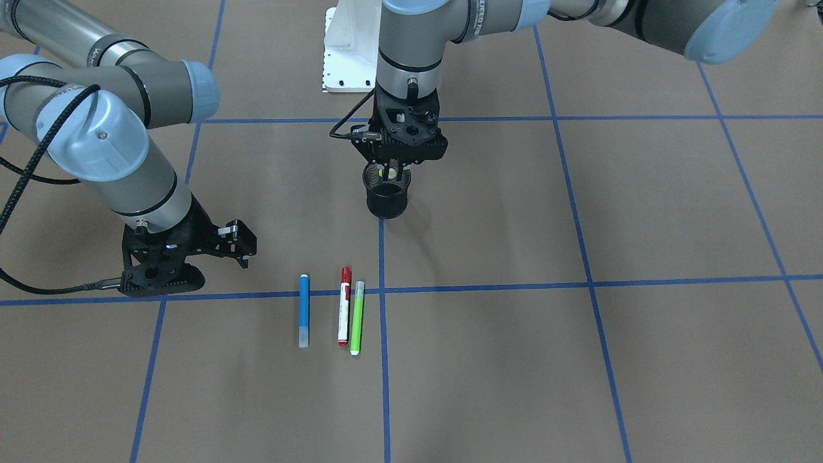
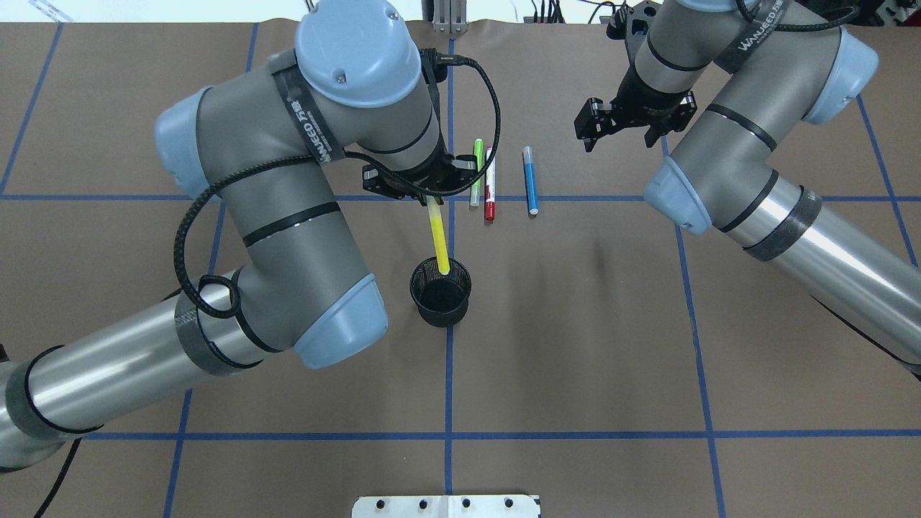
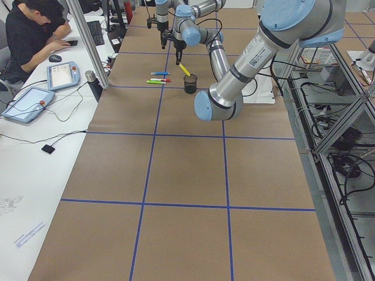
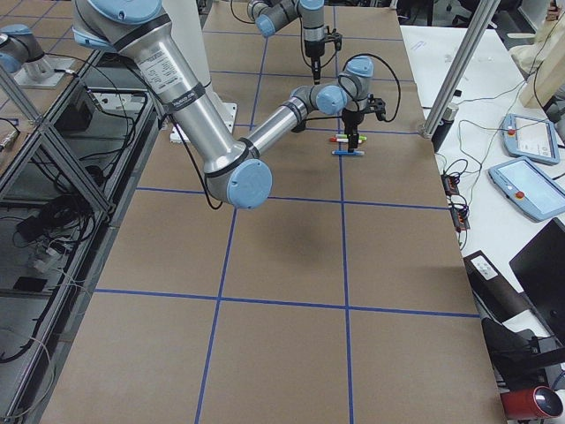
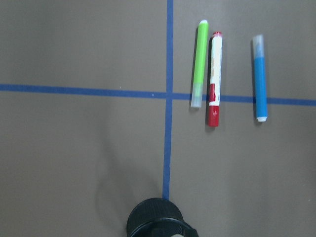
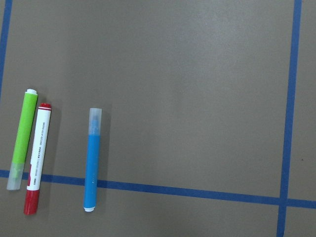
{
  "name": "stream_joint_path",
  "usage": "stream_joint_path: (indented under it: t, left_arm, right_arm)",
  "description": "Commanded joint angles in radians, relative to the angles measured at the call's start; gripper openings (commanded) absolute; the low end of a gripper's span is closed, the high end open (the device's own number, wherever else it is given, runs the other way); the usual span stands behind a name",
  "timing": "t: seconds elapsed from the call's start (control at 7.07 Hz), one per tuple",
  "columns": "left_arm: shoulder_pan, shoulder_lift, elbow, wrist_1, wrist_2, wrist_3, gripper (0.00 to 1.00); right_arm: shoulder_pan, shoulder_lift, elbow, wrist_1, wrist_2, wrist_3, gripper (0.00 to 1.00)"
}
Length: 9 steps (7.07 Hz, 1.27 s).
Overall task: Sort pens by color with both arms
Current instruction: 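Close the left gripper and lift the yellow highlighter out, then lower the yellow highlighter beside the green highlighter and release it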
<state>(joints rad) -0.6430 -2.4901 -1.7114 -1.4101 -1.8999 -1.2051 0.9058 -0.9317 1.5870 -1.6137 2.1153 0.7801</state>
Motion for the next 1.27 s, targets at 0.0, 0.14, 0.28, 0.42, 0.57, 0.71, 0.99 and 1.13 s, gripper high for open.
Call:
stream_joint_path:
  t: [0.0,0.14,0.28,0.42,0.57,0.71,0.99,1.13]
  left_arm:
    - [-0.082,-0.027,0.048,-0.054,-0.002,0.032,0.16]
    - [-0.101,-0.064,0.156,-0.128,-0.002,0.032,0.16]
    - [-0.116,-0.110,0.283,-0.215,-0.002,0.030,0.16]
    - [-0.121,-0.133,0.371,-0.269,-0.002,0.032,0.16]
    - [-0.119,-0.135,0.427,-0.301,0.001,0.032,0.16]
    - [-0.119,-0.139,0.493,-0.352,0.002,0.047,0.16]
    - [-0.118,-0.139,0.528,-0.355,-0.001,0.064,0.16]
    - [-0.112,-0.141,0.548,-0.357,-0.002,0.070,0.16]
  right_arm:
    - [-0.007,-0.001,0.007,0.000,-0.001,0.002,0.99]
    - [-0.010,-0.001,0.007,0.000,-0.002,0.002,0.99]
    - [-0.010,-0.001,0.007,0.000,0.000,0.002,0.99]
    - [-0.010,-0.001,0.007,0.000,0.000,0.002,0.99]
    - [-0.010,-0.001,0.008,0.000,0.000,0.002,0.99]
    - [-0.013,-0.001,0.010,0.000,0.000,0.002,0.99]
    - [-0.015,-0.002,0.013,0.000,0.000,0.002,0.99]
    - [-0.015,-0.002,0.013,0.000,0.000,0.002,0.99]
